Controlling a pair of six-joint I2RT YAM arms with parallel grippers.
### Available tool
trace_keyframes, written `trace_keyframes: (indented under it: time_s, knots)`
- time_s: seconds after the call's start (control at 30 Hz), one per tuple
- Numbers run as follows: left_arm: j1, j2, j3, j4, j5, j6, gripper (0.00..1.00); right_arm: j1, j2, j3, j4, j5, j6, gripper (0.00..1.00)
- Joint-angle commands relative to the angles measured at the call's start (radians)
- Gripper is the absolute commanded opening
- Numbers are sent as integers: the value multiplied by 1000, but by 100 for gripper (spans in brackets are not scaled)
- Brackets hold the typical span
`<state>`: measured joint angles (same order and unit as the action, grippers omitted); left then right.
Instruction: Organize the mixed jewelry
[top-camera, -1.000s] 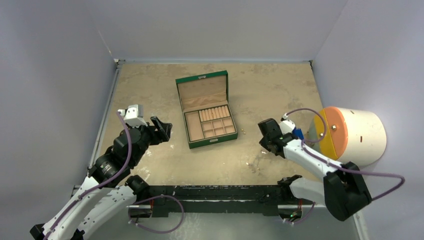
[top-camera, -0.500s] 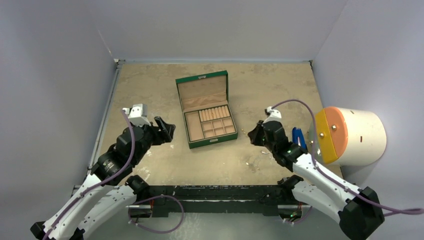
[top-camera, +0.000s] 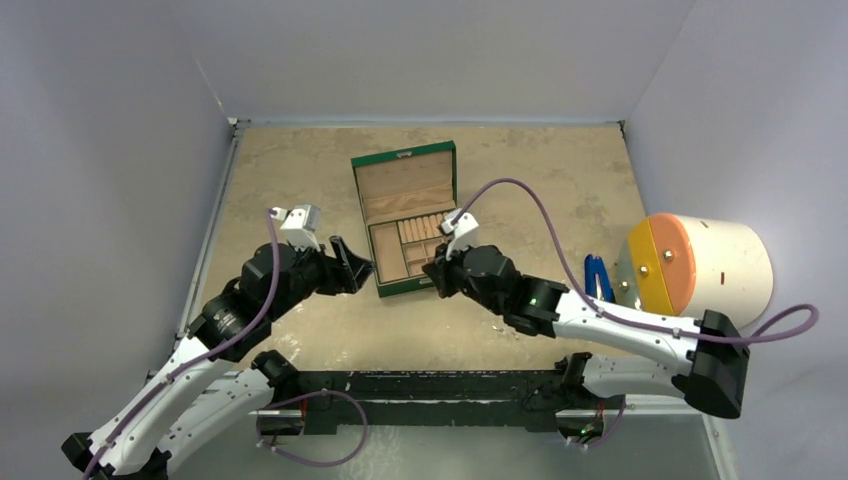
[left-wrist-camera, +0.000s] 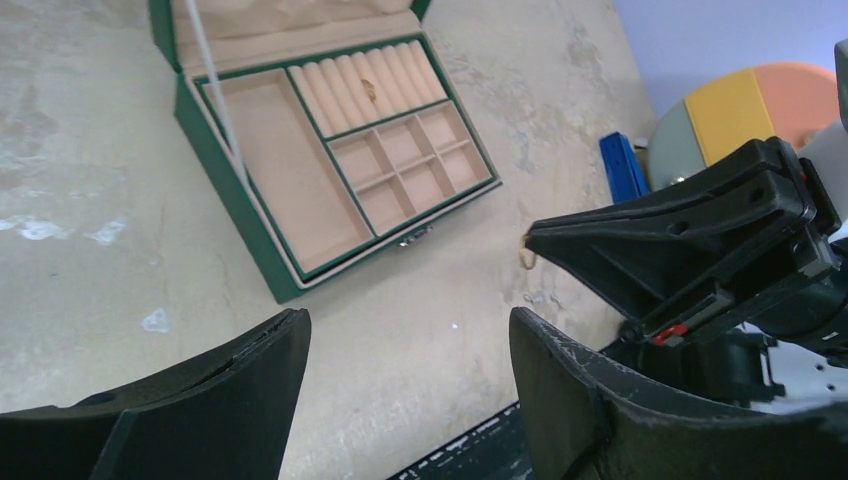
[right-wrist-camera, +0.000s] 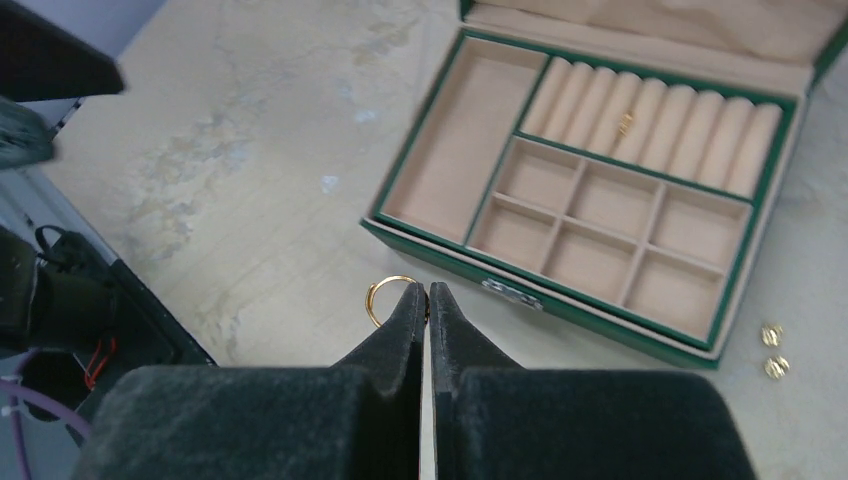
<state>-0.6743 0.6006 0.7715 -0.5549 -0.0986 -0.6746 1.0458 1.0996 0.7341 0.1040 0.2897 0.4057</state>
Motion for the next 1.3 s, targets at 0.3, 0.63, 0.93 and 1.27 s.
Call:
trace_keyframes:
  time_s: [0.3, 0.63, 0.93, 1.27]
  knots:
    - [5, 39, -24, 173, 270, -40, 66, 161, 138, 218, 116, 69, -187, 0]
    - [5, 54, -44, 219, 320, -50, 52, 178, 75, 181, 178, 14, -193, 0]
    - [5, 53, -64, 292, 372, -91, 39, 181, 44, 141, 211, -28, -189, 0]
    - [4, 36, -68, 335, 402, -120, 26, 183, 22, 114, 227, -31, -183, 0]
